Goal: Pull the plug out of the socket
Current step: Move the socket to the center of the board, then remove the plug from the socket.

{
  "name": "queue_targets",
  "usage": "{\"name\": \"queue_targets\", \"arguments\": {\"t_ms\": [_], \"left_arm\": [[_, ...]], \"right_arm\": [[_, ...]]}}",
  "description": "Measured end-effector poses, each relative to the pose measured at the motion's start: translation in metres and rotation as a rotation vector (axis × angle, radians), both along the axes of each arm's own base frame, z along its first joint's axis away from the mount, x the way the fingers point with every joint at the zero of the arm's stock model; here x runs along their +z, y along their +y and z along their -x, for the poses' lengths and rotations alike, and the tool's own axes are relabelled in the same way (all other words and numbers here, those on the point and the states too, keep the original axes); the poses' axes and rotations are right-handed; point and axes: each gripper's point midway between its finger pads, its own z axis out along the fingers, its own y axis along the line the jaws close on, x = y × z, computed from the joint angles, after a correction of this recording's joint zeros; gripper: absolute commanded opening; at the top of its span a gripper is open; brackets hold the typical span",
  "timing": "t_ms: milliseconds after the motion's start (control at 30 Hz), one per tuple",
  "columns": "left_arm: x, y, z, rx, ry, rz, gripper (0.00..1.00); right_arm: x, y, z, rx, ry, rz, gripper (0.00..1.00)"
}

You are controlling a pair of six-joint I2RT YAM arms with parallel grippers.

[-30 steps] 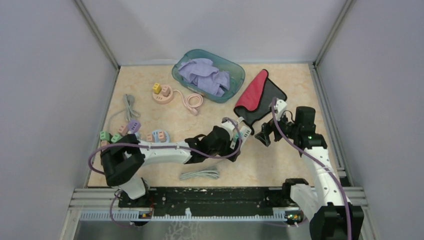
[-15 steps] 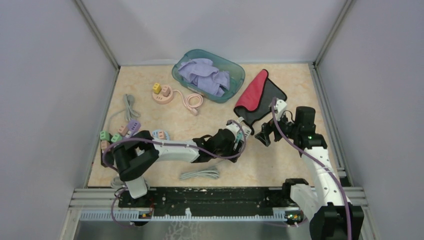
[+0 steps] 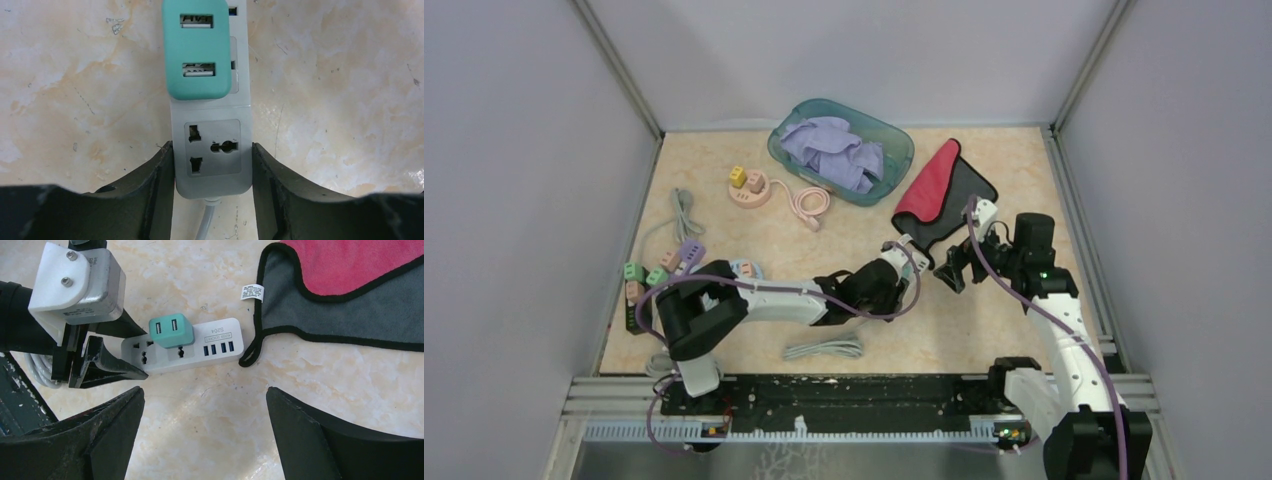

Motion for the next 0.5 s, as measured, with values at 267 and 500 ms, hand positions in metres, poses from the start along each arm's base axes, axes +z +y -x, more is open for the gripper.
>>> {"name": "queue_targets", "arguments": {"t_ms": [267,500], "left_arm": [[0.001,0.024,0.021,-0.257,-0.140,-0.018,0.01],[0.002,0.038,0.064,-0.594,-0.217,0.022,0.01]], "right_arm": [[0.004,0.015,0.014,0.156,-0.049,-0.019,0.89],[-0.003,0.037,0.066,0.543,-0.185,-0.019,0.90]]}}
